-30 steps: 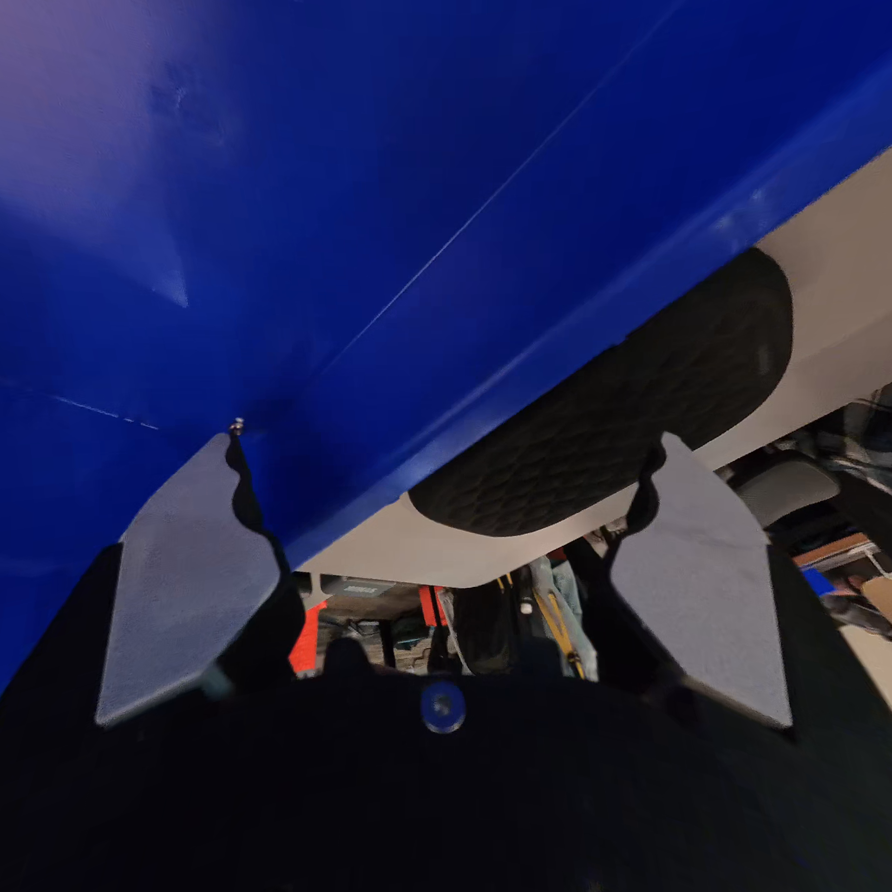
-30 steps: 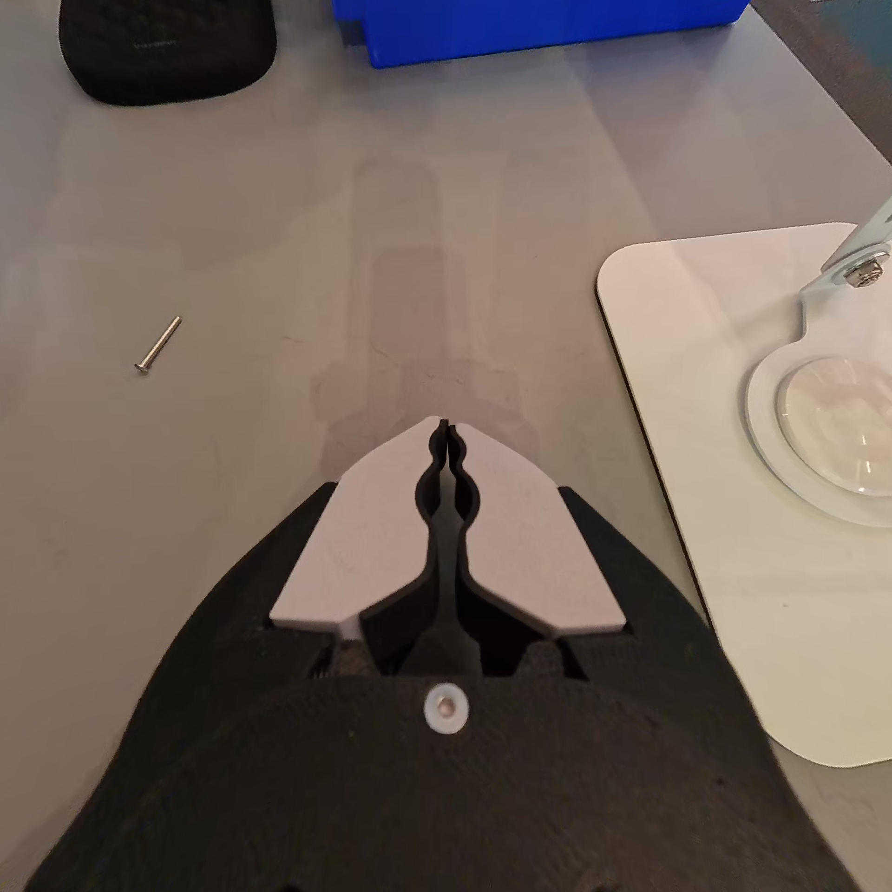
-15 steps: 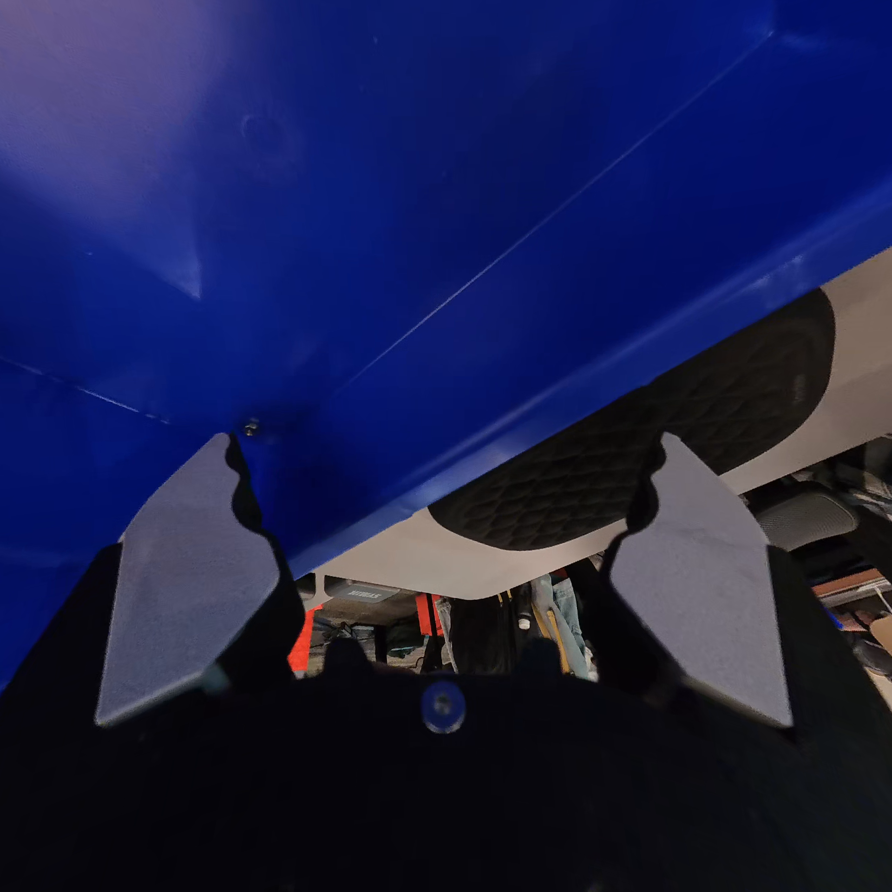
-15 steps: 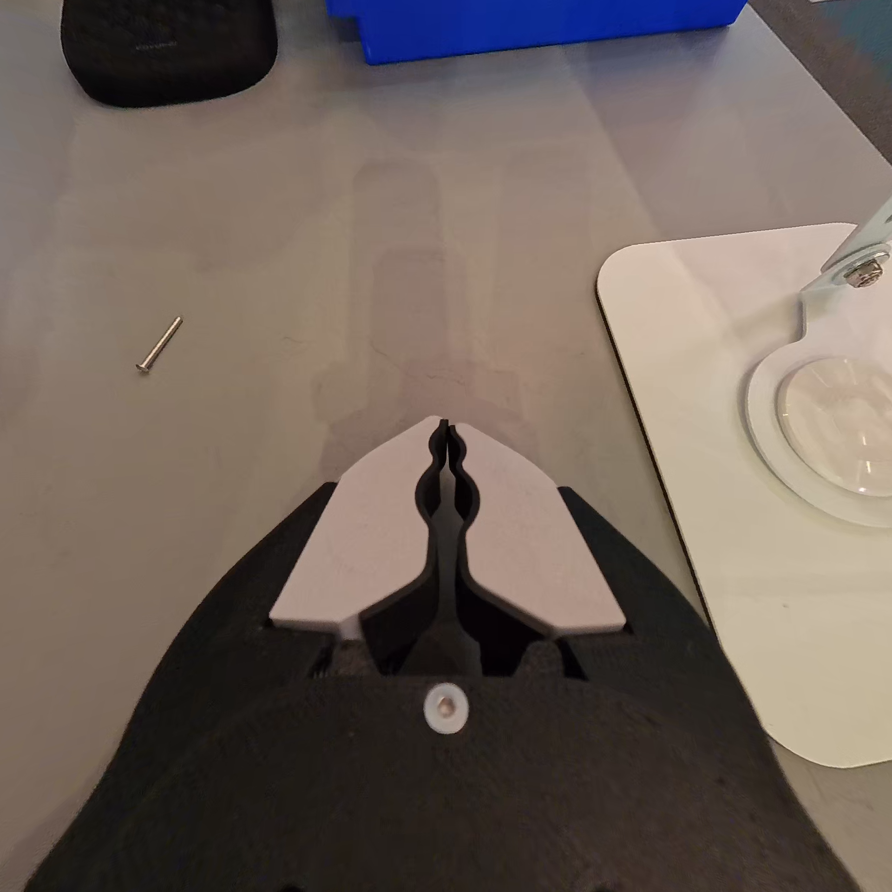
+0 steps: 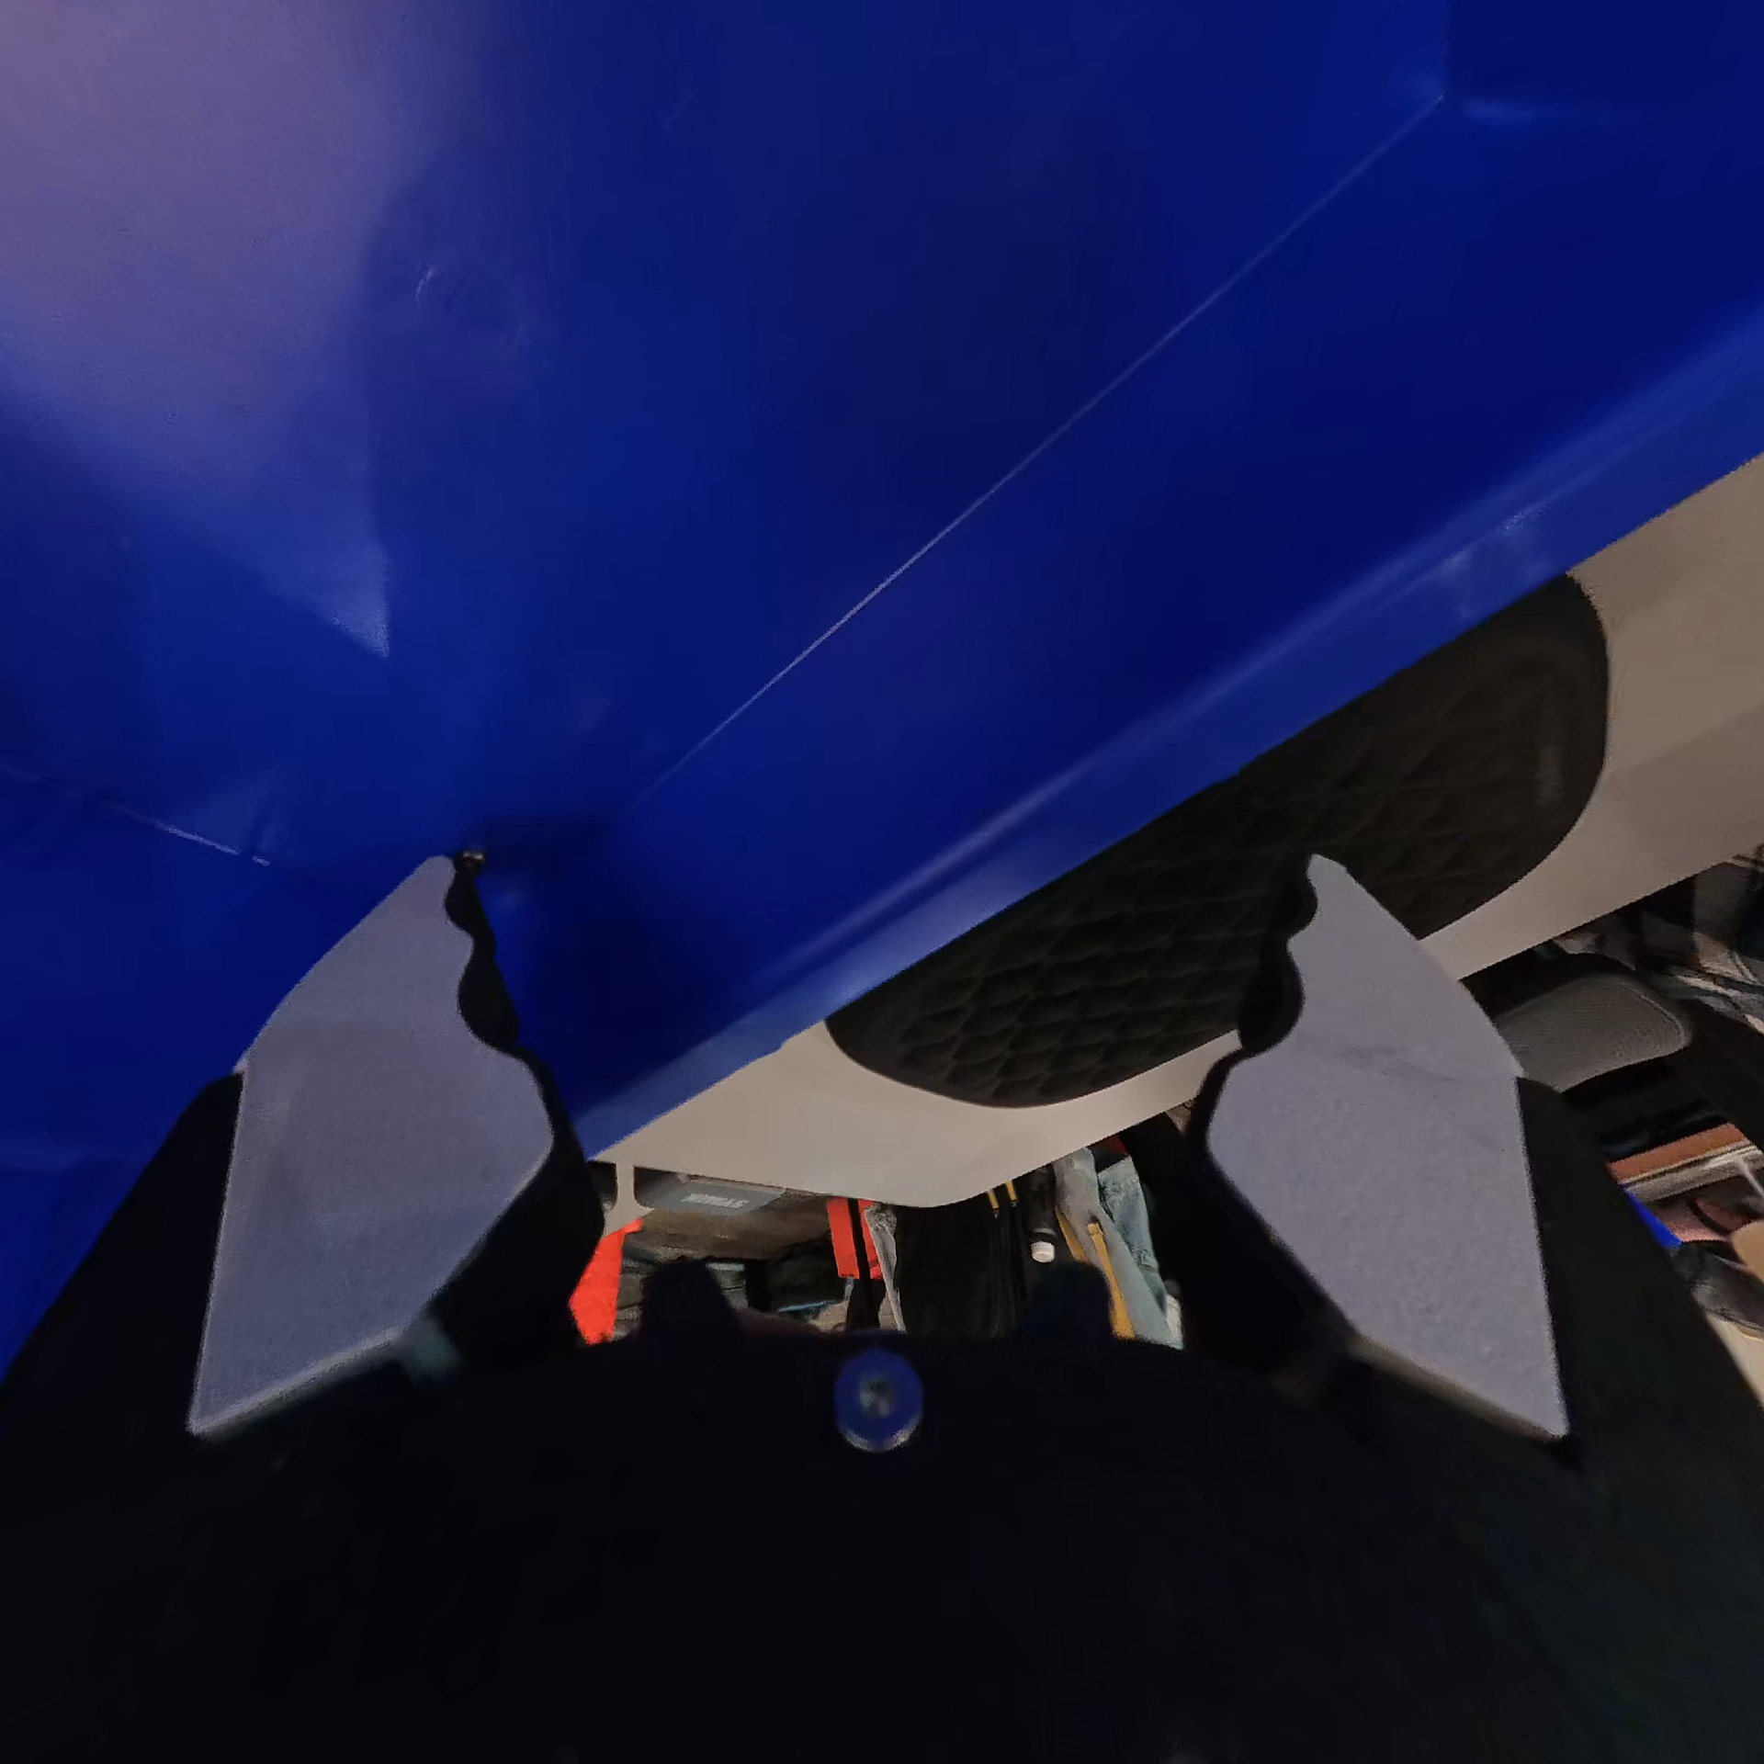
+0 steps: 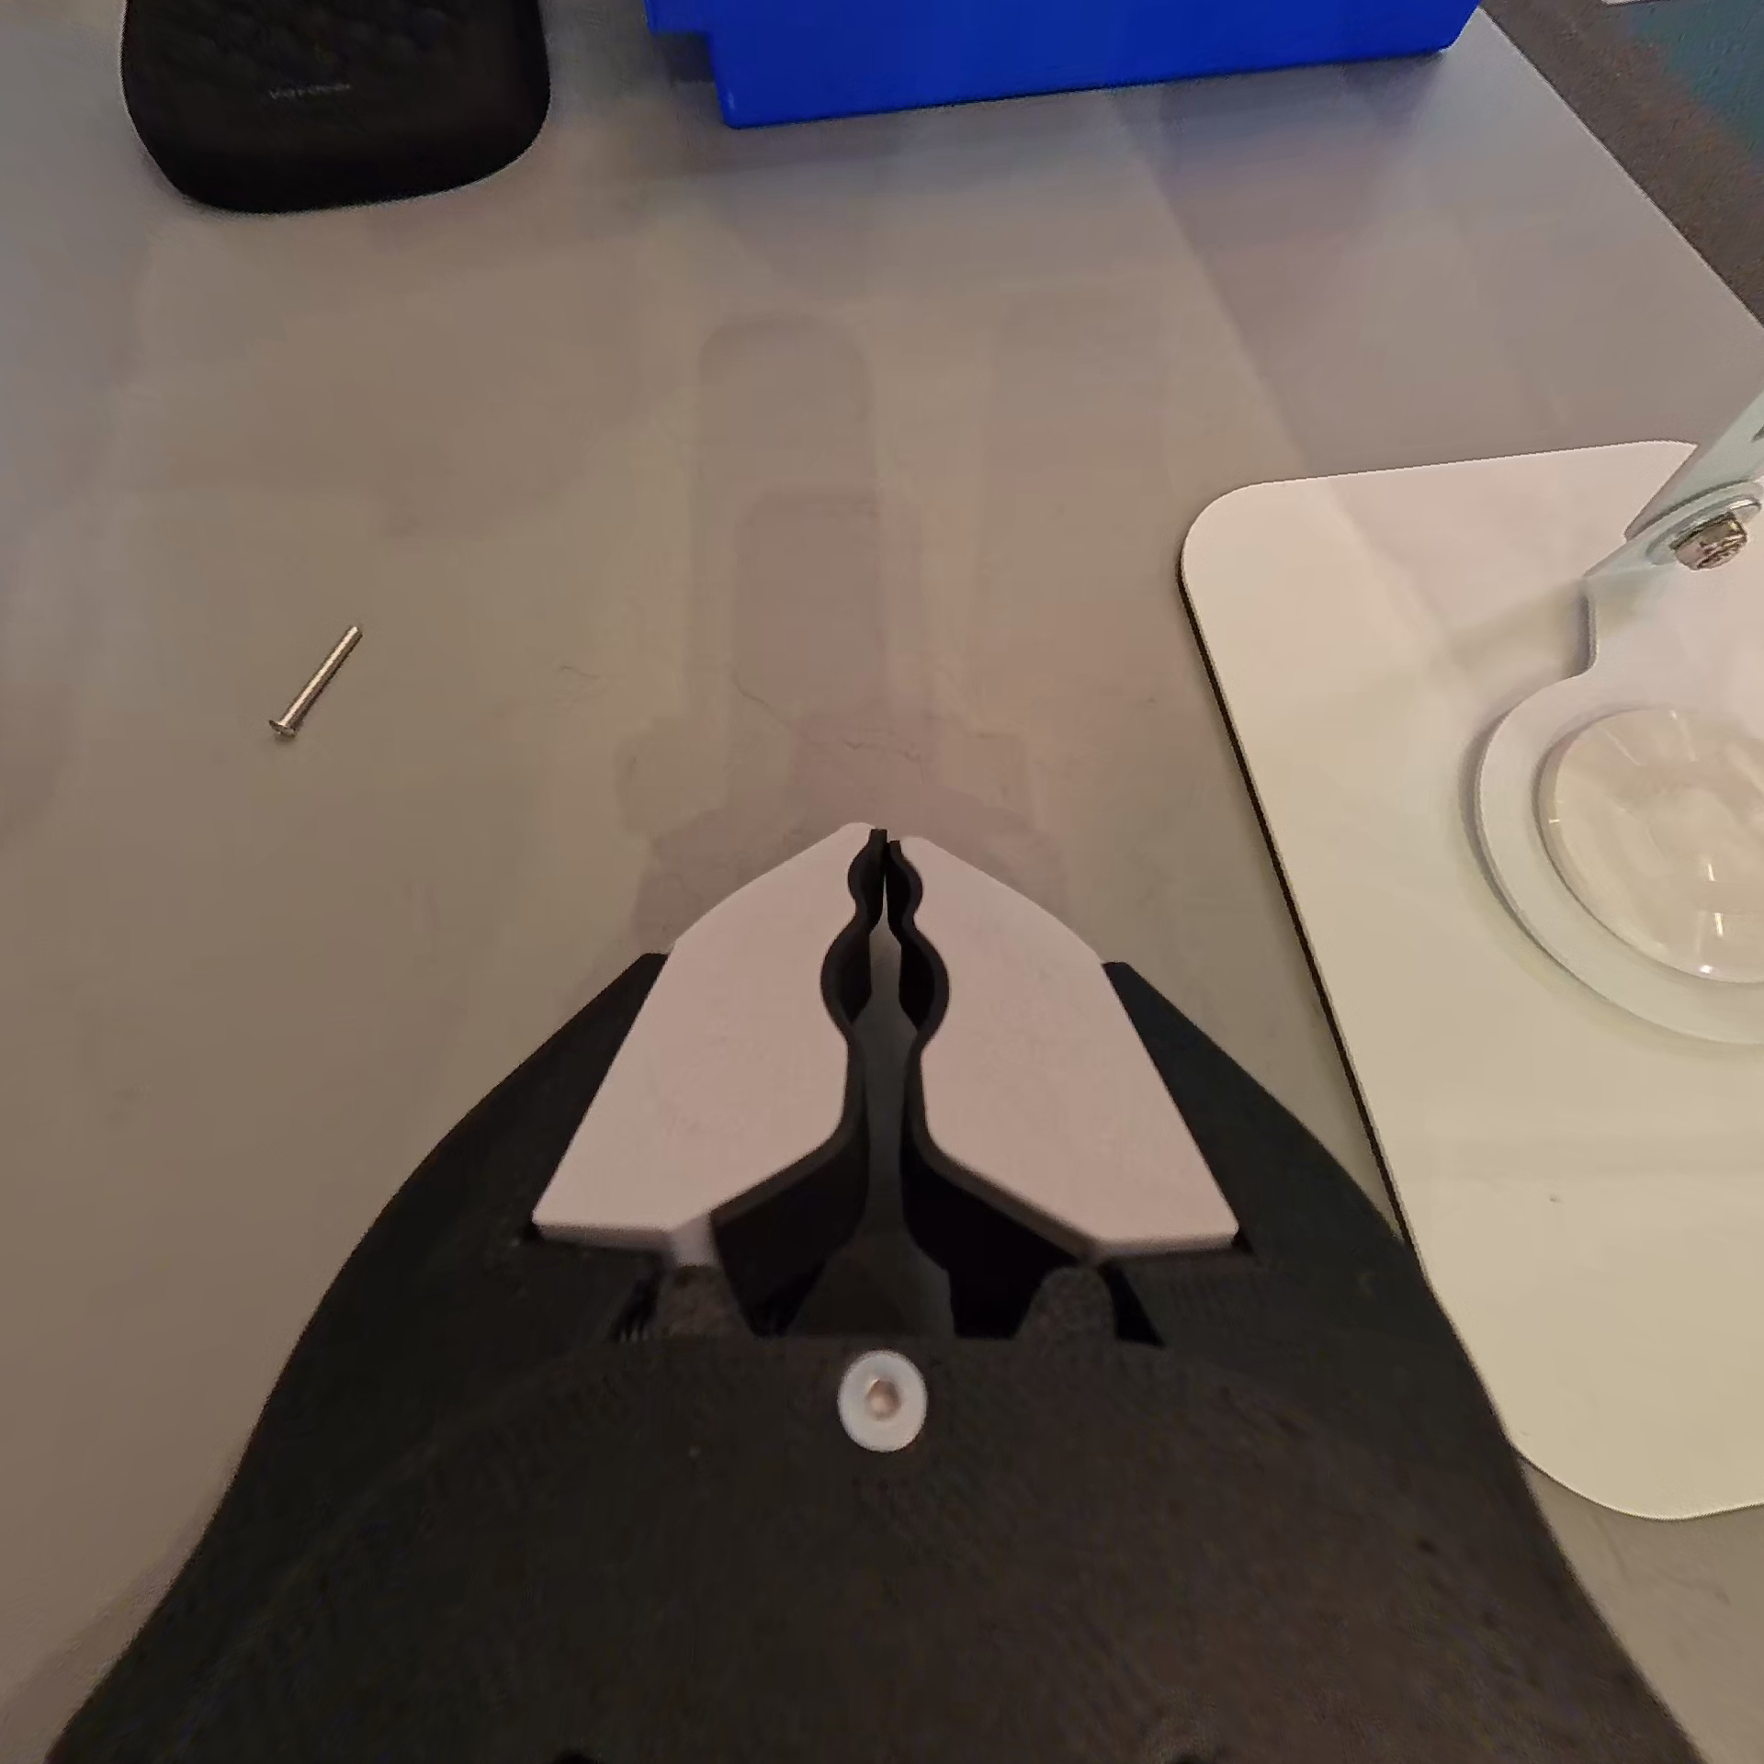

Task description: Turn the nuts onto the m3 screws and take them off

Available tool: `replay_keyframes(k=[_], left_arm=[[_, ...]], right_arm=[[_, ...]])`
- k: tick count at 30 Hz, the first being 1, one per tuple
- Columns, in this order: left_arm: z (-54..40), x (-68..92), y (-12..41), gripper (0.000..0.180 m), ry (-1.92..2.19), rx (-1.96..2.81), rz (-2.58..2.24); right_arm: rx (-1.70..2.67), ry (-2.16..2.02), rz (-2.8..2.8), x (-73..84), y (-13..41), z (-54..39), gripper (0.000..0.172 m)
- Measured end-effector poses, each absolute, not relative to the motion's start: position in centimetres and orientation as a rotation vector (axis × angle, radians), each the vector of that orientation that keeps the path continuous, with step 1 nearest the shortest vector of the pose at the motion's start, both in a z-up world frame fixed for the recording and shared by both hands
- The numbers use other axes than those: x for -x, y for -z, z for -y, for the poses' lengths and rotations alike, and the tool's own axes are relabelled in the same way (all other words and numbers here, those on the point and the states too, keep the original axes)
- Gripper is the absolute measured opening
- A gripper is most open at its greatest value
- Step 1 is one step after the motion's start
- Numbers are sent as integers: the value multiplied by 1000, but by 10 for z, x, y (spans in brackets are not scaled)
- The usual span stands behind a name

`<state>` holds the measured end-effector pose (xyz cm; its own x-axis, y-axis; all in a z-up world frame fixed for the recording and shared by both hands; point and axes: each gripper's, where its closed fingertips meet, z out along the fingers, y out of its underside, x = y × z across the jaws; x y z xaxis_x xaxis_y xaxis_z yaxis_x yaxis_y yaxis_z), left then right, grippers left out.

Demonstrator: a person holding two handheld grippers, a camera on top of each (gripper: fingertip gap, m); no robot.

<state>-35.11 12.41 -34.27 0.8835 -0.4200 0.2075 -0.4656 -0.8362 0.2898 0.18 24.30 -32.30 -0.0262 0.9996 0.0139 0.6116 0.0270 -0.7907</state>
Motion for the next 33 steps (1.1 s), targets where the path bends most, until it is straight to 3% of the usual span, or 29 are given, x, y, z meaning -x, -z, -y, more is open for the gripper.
replay_keyframes(k=[31, 33], left_arm=[[-172, 335, 311, 147, -269, -2808, 893], [-181, 341, 310, 141, -204, -2843, 930]], right_arm=[[1650, -823, 1706, -2, 323, -243, 0], [1650, -823, 1706, -3, 323, -243, 0]])
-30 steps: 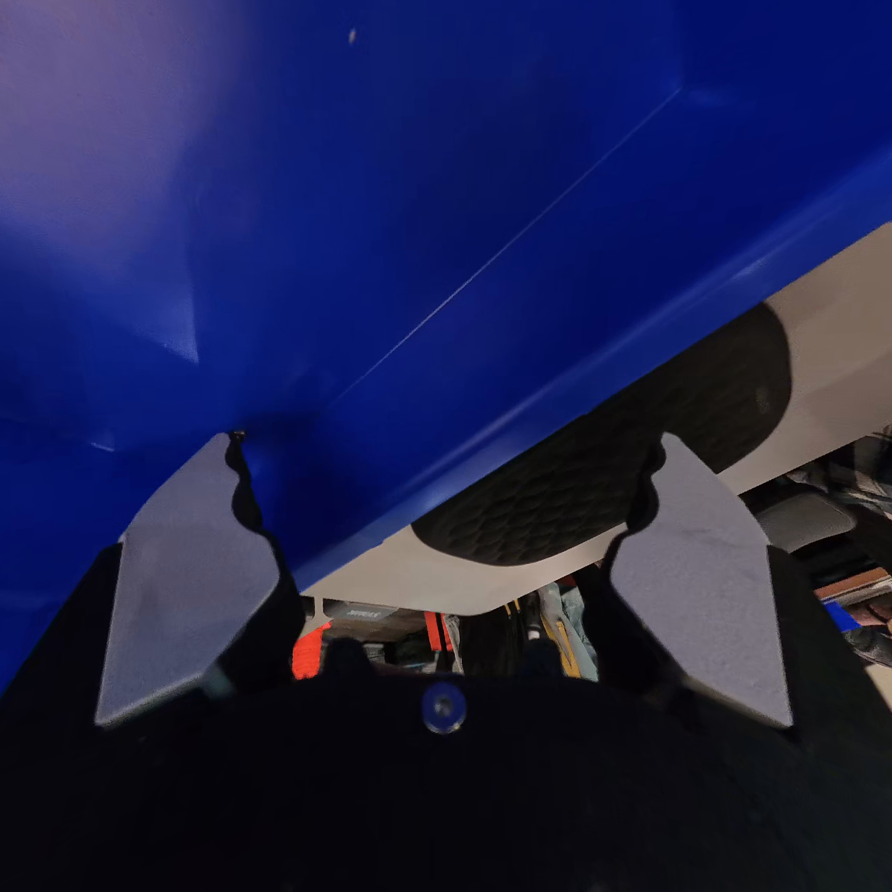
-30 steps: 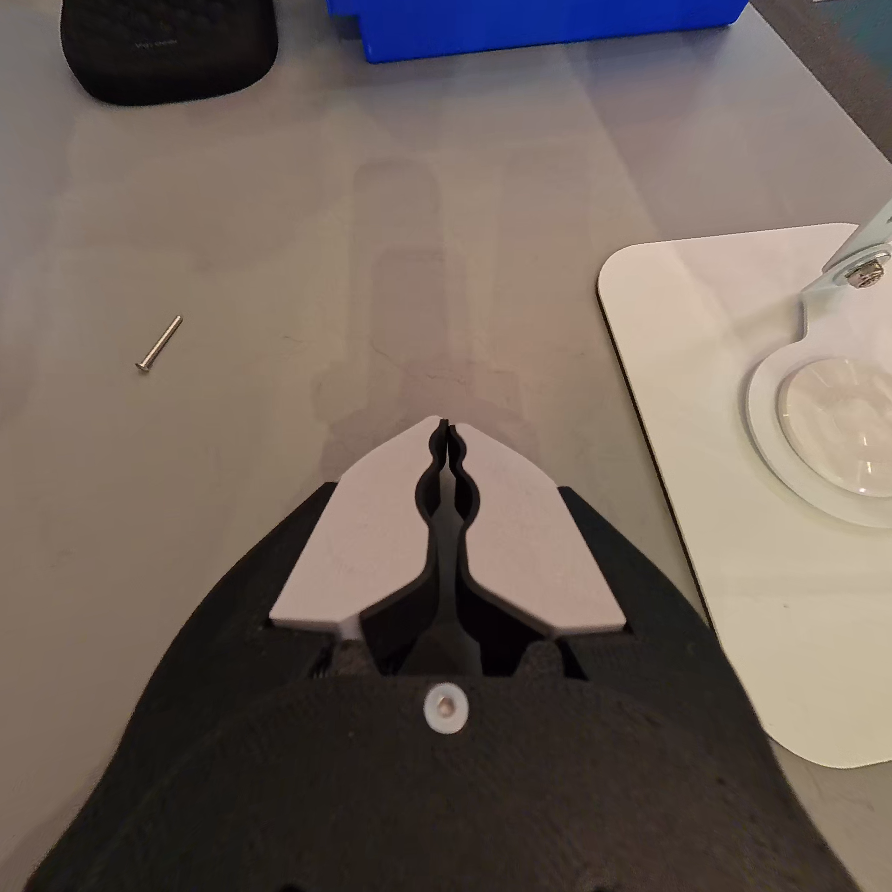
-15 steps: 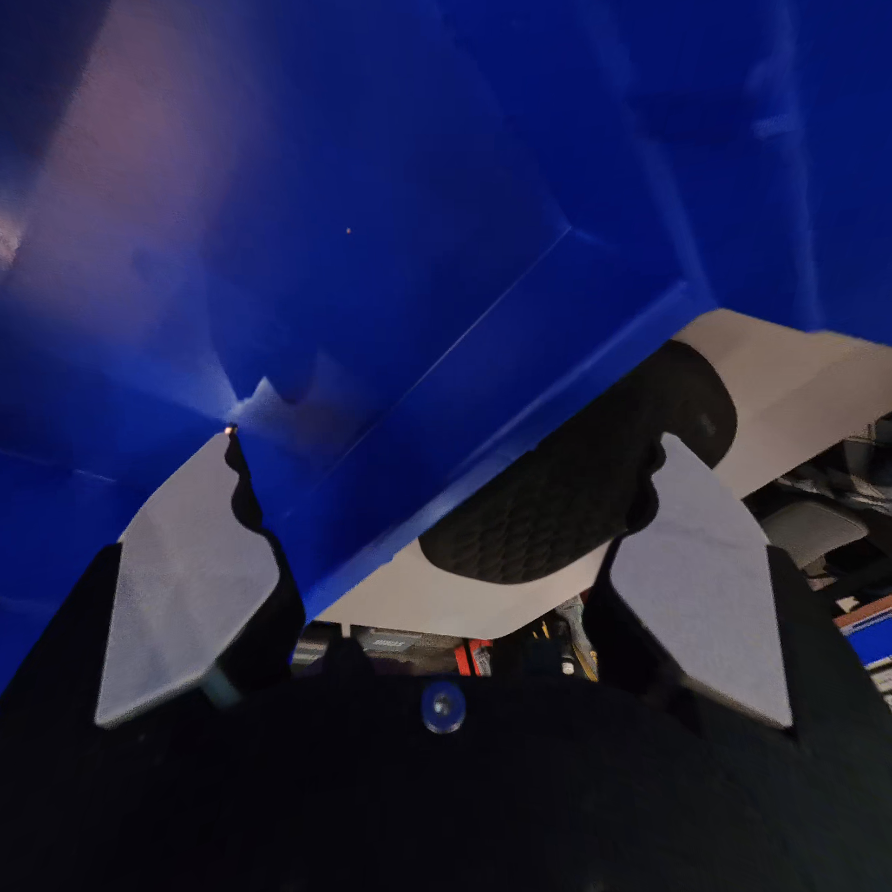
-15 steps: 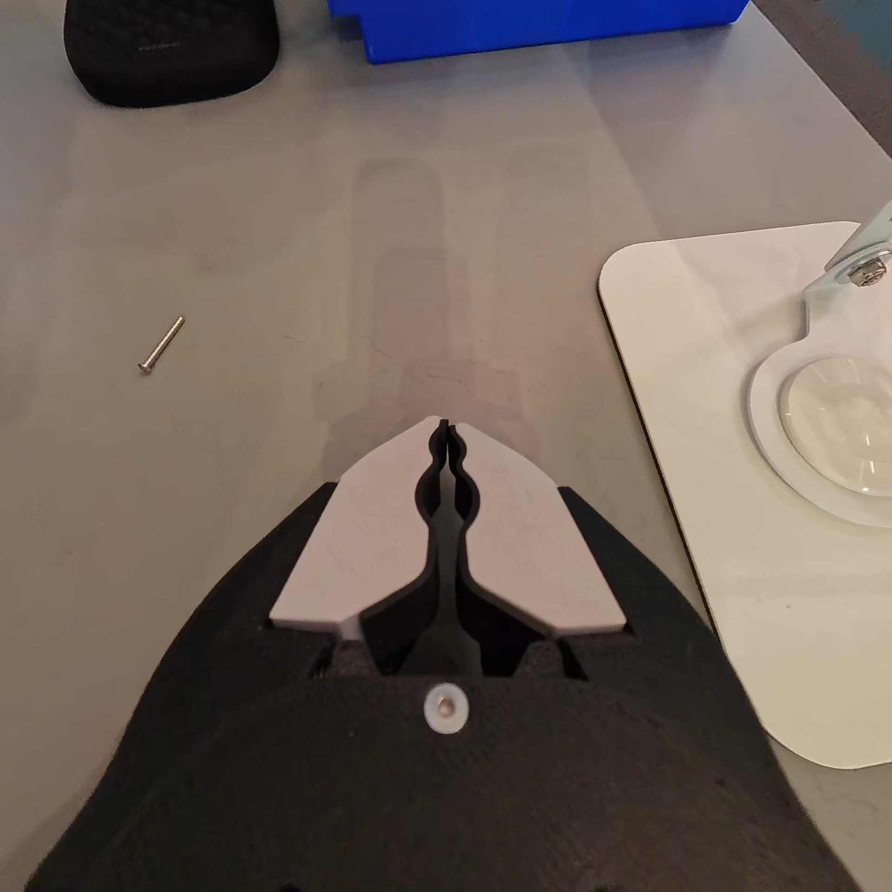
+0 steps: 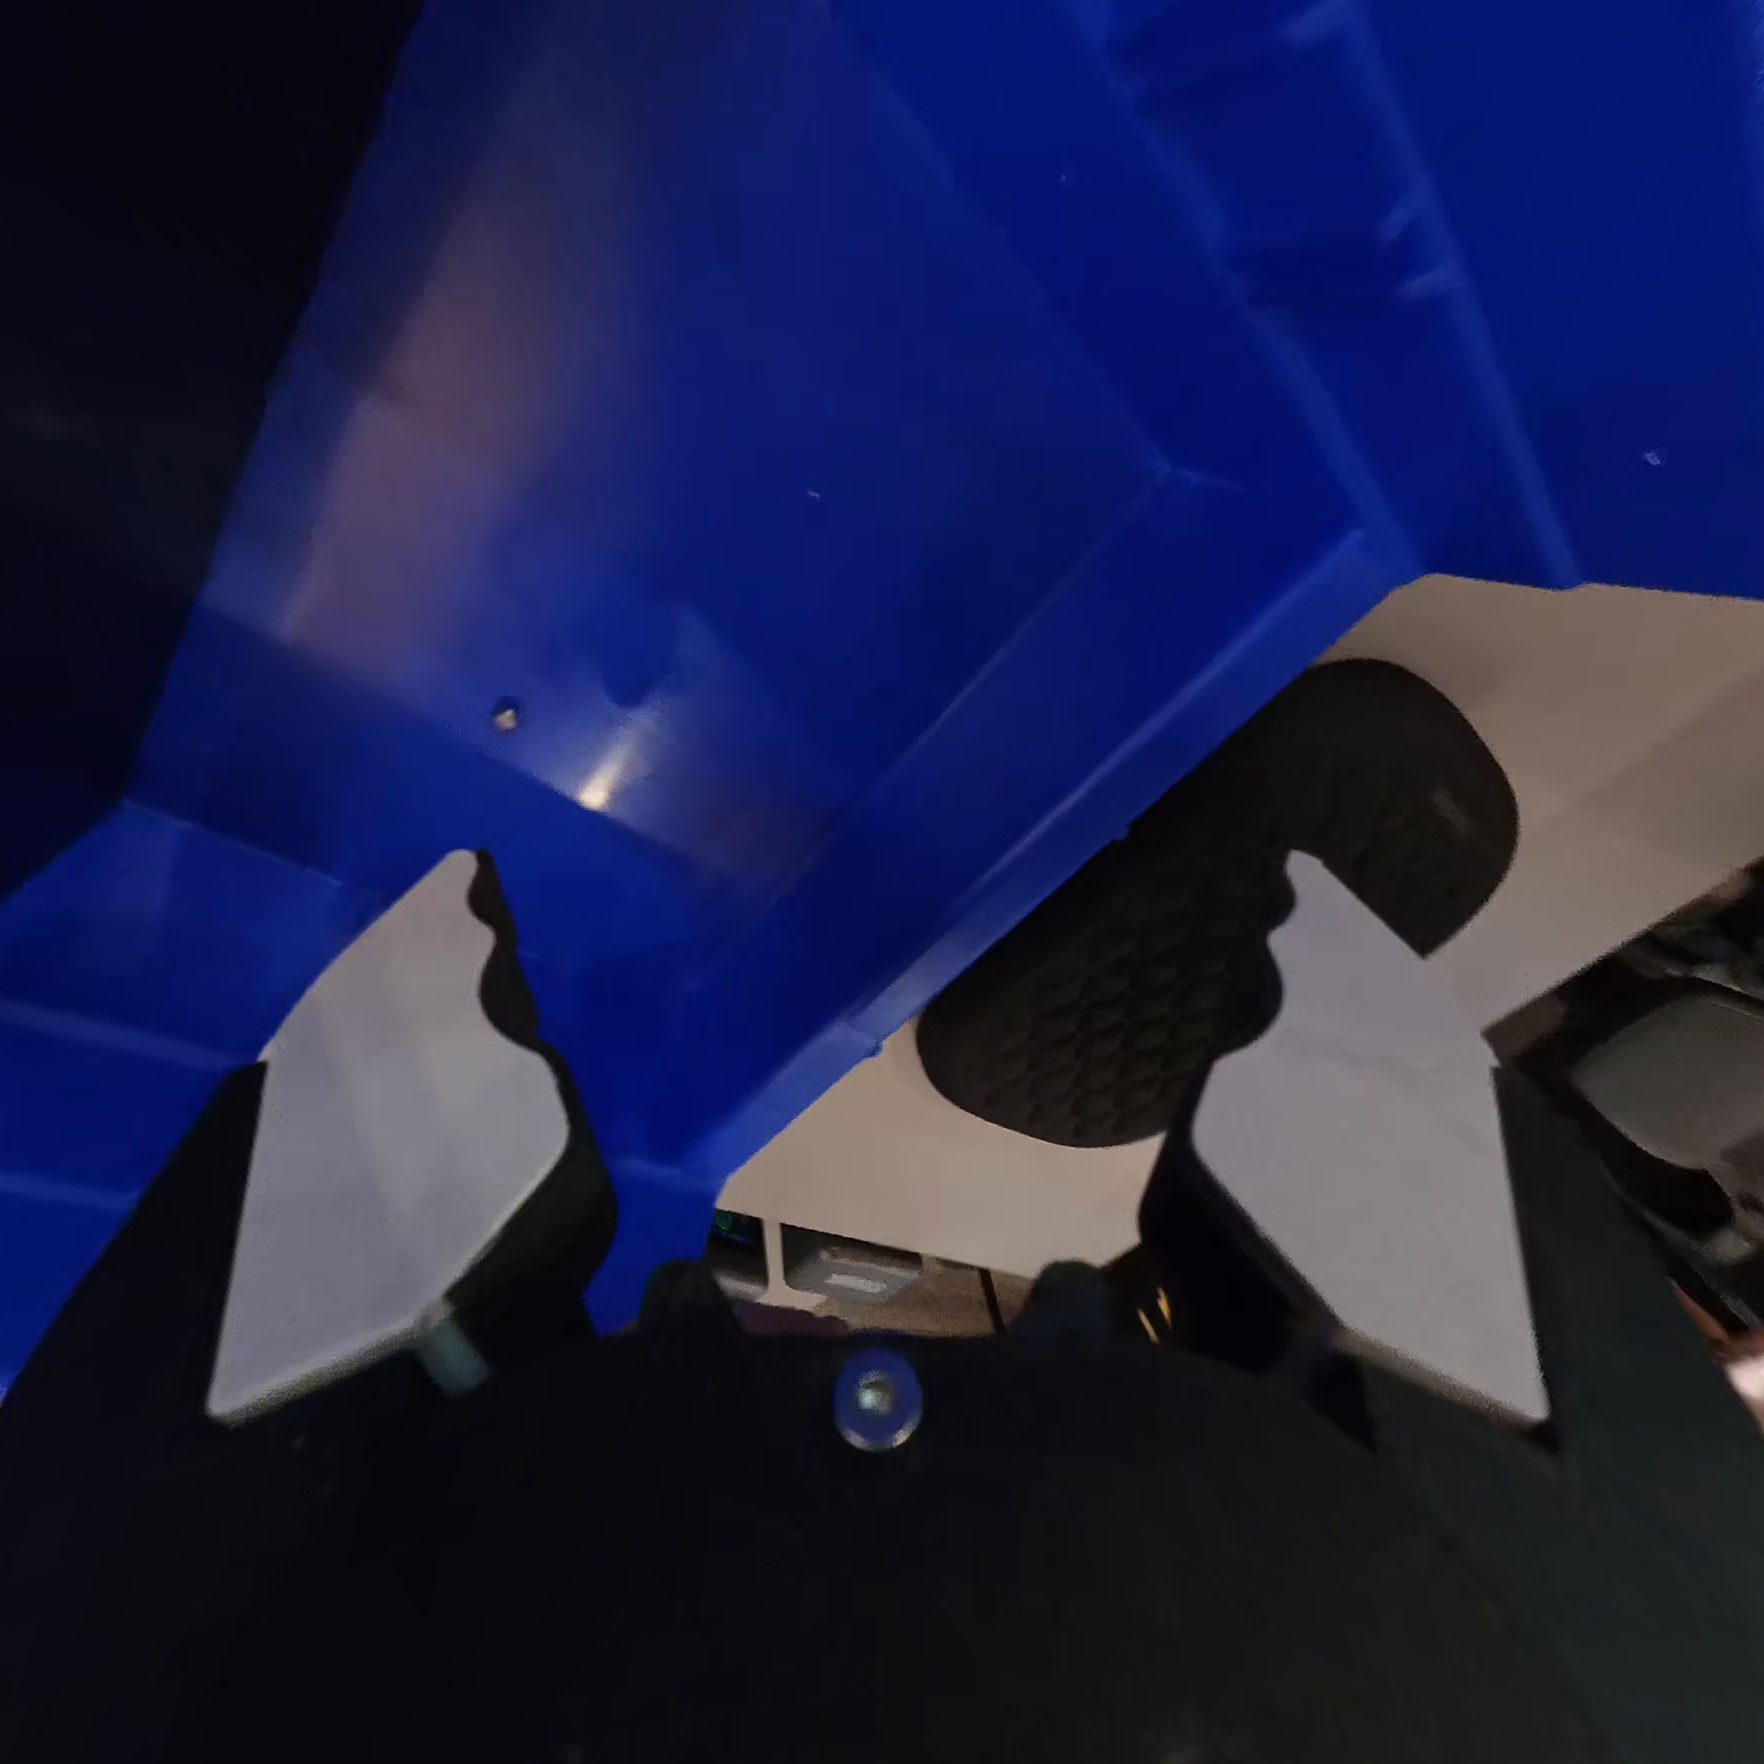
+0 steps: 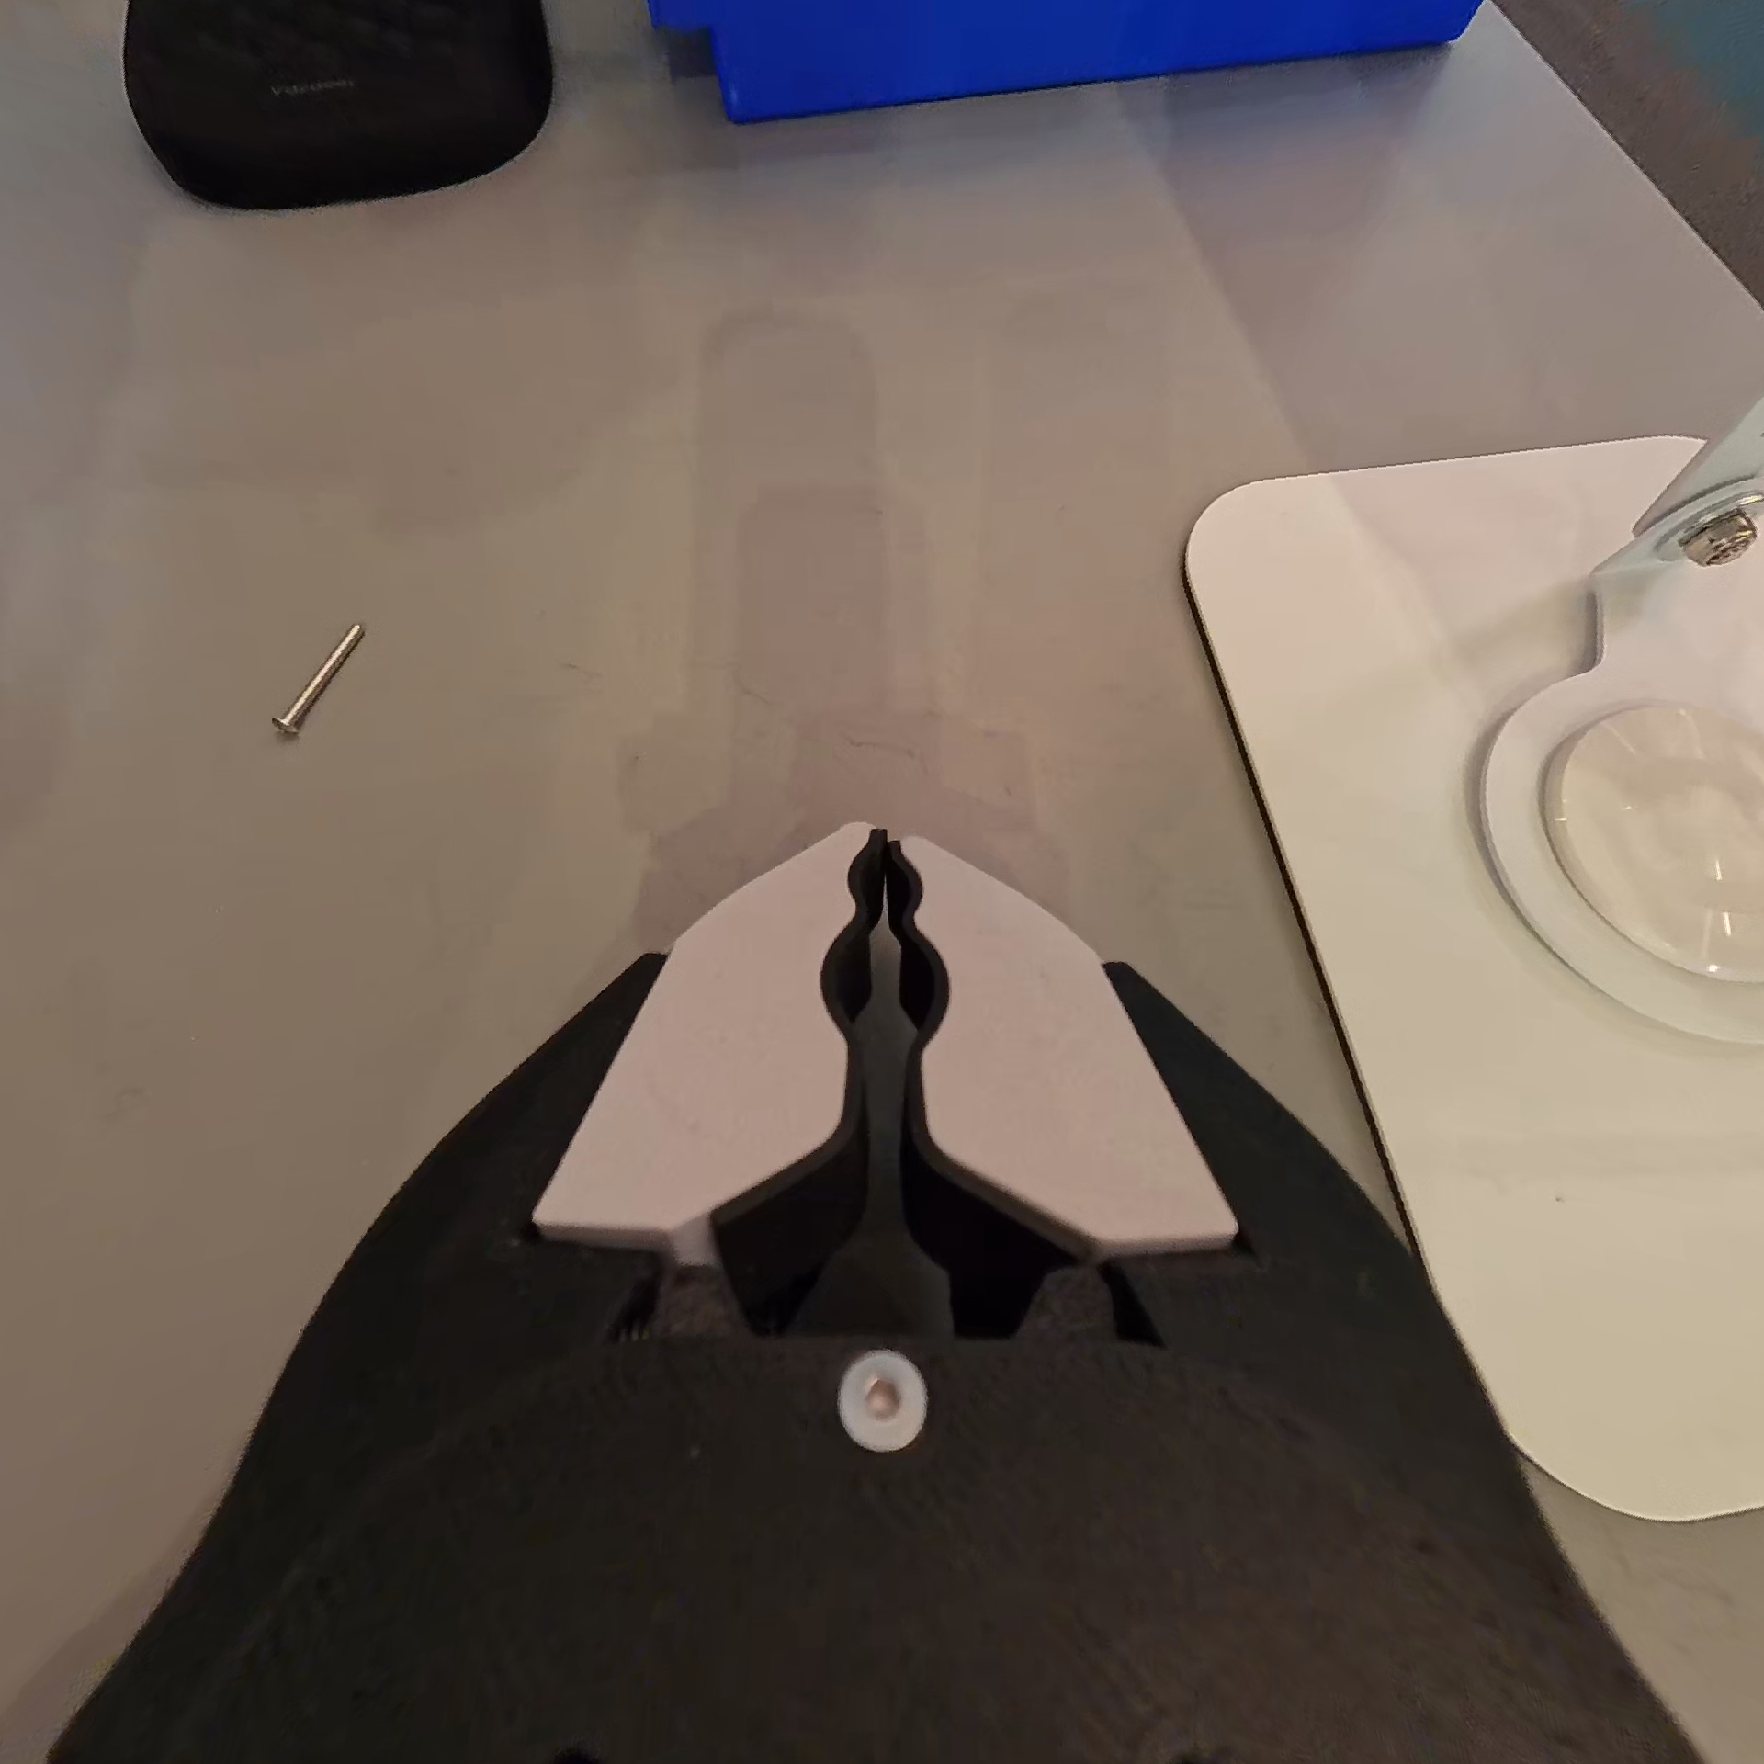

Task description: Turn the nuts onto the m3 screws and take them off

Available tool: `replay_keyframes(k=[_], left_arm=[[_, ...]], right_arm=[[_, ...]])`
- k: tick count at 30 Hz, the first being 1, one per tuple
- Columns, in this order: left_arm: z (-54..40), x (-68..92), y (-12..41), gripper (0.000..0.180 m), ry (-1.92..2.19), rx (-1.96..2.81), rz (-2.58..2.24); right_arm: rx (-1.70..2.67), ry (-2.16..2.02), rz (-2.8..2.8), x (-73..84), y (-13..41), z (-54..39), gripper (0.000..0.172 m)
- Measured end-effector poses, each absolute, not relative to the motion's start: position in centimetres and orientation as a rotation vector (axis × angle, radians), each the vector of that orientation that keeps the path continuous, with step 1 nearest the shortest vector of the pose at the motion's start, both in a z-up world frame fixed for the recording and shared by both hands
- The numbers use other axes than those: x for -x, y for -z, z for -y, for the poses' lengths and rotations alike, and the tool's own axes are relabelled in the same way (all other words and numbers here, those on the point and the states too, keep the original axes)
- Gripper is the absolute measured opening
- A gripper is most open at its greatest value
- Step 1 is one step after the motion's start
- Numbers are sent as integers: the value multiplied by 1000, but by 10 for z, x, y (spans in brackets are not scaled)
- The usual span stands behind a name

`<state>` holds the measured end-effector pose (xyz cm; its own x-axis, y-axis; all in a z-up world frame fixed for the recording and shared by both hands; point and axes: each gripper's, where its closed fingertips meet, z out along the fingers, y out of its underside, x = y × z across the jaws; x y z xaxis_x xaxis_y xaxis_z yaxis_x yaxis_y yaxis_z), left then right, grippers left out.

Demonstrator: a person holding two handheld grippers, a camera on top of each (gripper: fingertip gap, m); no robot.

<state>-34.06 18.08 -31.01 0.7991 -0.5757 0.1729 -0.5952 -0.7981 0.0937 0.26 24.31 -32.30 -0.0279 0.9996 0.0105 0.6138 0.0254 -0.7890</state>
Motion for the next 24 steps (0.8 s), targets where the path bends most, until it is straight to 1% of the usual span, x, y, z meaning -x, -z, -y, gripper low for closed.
replay_keyframes(k=[2, 3, 5, 6, 8, 10, 11, 12, 14, 16, 19, 22, 24], left_arm=[[-188, 345, 306, 134, -194, -2878, 917], [-193, 350, 305, 128, -170, -2892, 920], [-201, 355, 302, 123, -162, -2917, 919], [-207, 358, 301, 117, -142, -2933, 920], [-222, 363, 300, 97, -107, -2996, 942], [-231, 365, 302, 81, -97, -3020, 973], [-233, 367, 306, 76, -63, -3011, 1002], [-231, 367, 311, 75, -71, -2989, 1023], [-230, 367, 321, 68, -53, -2957, 1067], [-229, 368, 330, 65, -30, -2929, 1107], [-233, 368, 337, 48, -27, -2941, 1140], [-234, 371, 341, 40, -10, -2921, 1152], [-234, 372, 342, 39, 3, -2901, 1162]], right_arm=[[1651, -824, 1705, -3, 323, -243, 0], [1651, -824, 1706, -3, 323, -243, 0], [1651, -822, 1707, -3, 323, -243, 0], [1651, -822, 1707, -3, 323, -243, 0], [1650, -823, 1706, -3, 323, -243, 0], [1651, -823, 1707, -3, 323, -243, 0], [1651, -823, 1707, -3, 323, -243, 0], [1650, -823, 1707, -3, 323, -243, 0], [1650, -822, 1707, -3, 322, -243, 0], [1651, -820, 1709, -3, 323, -243, 0], [1651, -817, 1711, -3, 323, -243, 0], [1652, -813, 1713, -3, 323, -244, 0], [1651, -811, 1714, -3, 323, -244, 0]])
